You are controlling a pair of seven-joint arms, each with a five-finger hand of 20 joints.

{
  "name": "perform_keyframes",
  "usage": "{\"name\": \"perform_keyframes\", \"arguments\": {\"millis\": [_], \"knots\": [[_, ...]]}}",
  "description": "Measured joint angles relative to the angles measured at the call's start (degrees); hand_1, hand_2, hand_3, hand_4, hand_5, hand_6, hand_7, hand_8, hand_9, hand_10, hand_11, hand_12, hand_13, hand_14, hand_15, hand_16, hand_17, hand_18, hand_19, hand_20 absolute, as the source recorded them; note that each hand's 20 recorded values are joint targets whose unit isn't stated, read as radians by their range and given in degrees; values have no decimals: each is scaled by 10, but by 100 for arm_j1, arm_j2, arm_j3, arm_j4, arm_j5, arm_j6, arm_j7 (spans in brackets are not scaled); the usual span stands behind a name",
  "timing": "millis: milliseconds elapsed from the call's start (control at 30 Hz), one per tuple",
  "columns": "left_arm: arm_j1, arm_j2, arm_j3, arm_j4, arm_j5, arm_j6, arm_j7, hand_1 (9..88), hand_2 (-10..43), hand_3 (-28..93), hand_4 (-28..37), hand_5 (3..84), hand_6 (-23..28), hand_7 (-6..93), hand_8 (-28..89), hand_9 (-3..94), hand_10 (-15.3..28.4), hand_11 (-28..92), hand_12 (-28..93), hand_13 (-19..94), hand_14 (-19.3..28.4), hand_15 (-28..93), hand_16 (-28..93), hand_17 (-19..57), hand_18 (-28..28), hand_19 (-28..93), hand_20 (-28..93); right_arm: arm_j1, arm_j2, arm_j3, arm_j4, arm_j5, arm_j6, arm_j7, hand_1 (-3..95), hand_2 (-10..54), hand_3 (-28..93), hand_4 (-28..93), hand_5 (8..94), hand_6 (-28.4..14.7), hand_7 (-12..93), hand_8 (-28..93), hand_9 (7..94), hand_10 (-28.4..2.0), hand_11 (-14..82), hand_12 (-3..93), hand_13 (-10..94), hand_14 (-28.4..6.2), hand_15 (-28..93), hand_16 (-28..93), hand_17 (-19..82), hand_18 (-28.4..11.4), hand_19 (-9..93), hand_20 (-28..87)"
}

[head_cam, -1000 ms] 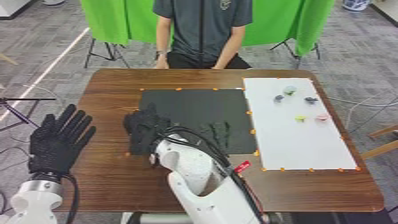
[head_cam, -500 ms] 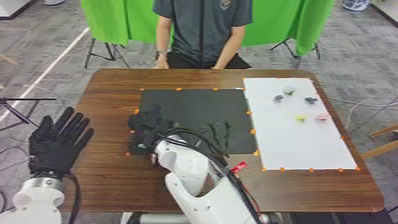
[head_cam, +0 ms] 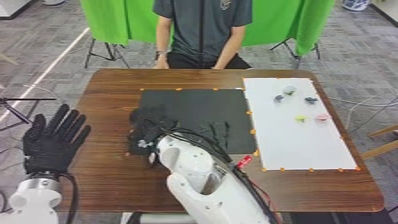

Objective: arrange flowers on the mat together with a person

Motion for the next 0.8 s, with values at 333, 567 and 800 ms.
{"name": "perform_keyframes", "arguments": {"millis": [333, 567, 800], "knots": [[417, -260, -332, -117, -3, -99, 30, 322, 210, 449, -283, 424, 68, 46, -76, 360, 128, 103, 72, 260, 110, 110, -35, -27, 107, 202, 115, -70, 784, 984, -1286, 2389, 879, -36, 296, -95, 804, -283, 385, -46, 176, -141, 325, -127, 146, 46, 220, -121, 254, -35, 65, -159, 552, -92], [394, -287, -376, -112, -3, -115, 29, 293, 206, 502, -283, 424, 67, 46, -76, 362, 127, 104, 73, 260, 108, 109, -33, -26, 107, 203, 116, -569, 1367, 2365, -1567, 4438, 572, -990, 304, -78, 803, -278, 349, -48, 172, -136, 279, -123, 129, 47, 164, -106, 228, -83, 49, -138, 484, -60], [382, -279, -472, -114, 42, -183, 19, 336, 207, 418, -283, 424, 66, 48, -77, 362, 127, 104, 74, 260, 108, 109, -33, -27, 107, 203, 115, -1613, 2282, 3533, -2266, 6329, 607, -861, 306, -75, 810, -274, 349, -38, 162, -131, 262, -112, 92, 56, 126, -102, 176, -83, 30, -125, 402, -17]]}}
